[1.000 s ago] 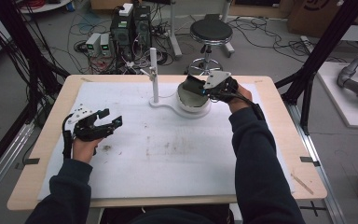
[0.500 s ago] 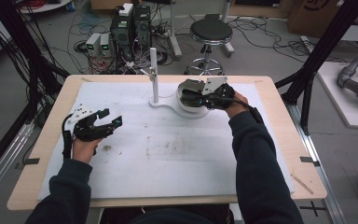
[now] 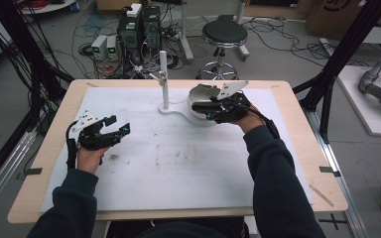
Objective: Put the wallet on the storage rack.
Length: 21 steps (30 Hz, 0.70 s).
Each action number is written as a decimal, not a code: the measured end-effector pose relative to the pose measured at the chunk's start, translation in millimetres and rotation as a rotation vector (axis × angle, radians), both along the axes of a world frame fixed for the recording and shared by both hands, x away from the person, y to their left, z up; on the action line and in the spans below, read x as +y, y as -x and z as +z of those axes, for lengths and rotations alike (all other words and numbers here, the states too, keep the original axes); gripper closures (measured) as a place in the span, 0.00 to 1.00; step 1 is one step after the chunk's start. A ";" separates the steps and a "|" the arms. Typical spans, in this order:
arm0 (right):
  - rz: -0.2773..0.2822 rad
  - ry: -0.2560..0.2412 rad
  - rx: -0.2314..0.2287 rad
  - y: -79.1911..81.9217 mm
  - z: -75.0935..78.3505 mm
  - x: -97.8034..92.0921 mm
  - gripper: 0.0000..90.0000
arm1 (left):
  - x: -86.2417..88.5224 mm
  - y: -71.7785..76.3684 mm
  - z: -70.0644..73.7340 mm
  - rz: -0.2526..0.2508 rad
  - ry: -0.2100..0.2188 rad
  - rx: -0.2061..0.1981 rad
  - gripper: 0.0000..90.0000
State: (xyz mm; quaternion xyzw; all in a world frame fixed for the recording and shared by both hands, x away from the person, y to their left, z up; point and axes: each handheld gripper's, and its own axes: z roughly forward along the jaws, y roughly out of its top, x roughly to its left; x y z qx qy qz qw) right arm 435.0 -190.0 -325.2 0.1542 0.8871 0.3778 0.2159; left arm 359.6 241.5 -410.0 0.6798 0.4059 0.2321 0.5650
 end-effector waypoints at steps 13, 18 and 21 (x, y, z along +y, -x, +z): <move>-0.001 -0.062 0.081 -1.2 -3.5 -1.3 0.65 | -0.1 0.5 0.5 0.003 0.004 -0.001 0.33; -0.061 -0.099 0.008 4.7 -9.7 1.5 0.72 | -0.1 0.5 0.4 0.000 0.002 -0.001 0.33; -0.057 -0.117 0.005 9.3 -15.5 -0.9 0.62 | -0.1 0.3 0.3 -0.002 0.002 0.001 0.33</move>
